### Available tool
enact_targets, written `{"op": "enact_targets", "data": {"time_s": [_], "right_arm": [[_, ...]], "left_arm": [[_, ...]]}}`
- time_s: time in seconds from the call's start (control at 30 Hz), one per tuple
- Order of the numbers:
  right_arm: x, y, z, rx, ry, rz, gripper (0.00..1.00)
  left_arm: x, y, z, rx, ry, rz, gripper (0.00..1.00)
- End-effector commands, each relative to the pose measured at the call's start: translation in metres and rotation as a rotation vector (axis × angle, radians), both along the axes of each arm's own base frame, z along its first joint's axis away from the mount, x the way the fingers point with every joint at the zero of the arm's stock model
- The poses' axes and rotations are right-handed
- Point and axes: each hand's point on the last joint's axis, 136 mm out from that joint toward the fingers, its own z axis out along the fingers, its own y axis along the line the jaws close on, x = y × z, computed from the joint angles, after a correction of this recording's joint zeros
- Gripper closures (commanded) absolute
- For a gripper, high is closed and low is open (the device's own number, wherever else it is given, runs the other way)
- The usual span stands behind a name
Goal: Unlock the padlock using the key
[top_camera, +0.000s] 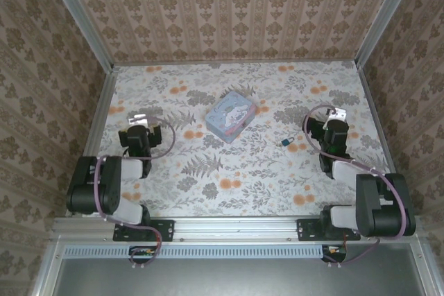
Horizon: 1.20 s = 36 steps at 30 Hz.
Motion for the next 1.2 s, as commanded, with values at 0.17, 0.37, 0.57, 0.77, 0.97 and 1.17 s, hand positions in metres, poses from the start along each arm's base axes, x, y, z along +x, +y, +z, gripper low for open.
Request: {"op": "enact_targets", "data": {"time_s": [0.17,0.37,0.57,0.77,0.97,1.17], "right_arm": [[0.022,0.04,-0.006,-0.104,-0.122,0.226,0.01],[0.036,0.044,-0.013,-0.076,-0.029,0.265,0.01],[0.032,0.03,-0.011,-0.1,-0.041,0.16,0.0],[0.029,0.026,-0.01,-0.105,-0.054,0.13,0.01],[0.036,0.03,-0.014,-0.112,-0.016,0.15,0.01],[0.033,0.031,-0.012,-0.117,-0.032,0.153,0.0]], "left_arm": [[0.028,-0.016,0.024,-0.044,-0.086,-0.127,0.0],[0.028,-0.014,0.023,-0.062,-0.079,-0.131,0.0],[0.028,-0.014,0.023,-0.058,-0.083,-0.134,0.0],[0.028,-0.014,0.024,-0.054,-0.085,-0.127,0.0],[0.028,-0.014,0.024,-0.053,-0.084,-0.126,0.0],[0.028,-0.014,0.024,-0.054,-0.085,-0.125,0.0]]}}
